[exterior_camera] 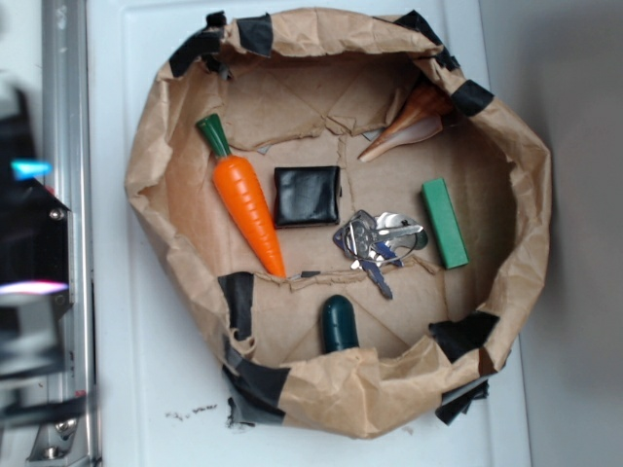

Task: Grab the black box.

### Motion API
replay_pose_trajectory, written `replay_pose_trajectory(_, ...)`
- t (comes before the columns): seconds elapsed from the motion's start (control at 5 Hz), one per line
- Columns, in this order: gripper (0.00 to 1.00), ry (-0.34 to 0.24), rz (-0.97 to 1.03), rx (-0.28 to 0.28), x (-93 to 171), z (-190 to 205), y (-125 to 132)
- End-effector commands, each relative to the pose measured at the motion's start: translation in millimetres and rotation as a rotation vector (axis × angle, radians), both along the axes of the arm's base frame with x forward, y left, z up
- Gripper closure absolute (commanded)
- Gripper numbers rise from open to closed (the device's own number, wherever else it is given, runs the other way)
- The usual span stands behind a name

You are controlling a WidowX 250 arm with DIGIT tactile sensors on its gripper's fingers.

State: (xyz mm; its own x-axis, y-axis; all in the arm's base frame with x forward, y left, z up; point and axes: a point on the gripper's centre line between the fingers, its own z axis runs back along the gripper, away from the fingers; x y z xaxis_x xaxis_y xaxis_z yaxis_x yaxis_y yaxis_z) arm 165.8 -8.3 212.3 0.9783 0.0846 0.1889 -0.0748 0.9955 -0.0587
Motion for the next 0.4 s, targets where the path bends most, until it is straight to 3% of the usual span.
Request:
replay_pose_trajectory(0.0, 0.0, 0.001, 0.005, 0.086, 70, -80, 35)
replay_pose_trajectory(0.2, 0.0, 0.132, -0.013, 0.084, 75, -122, 44)
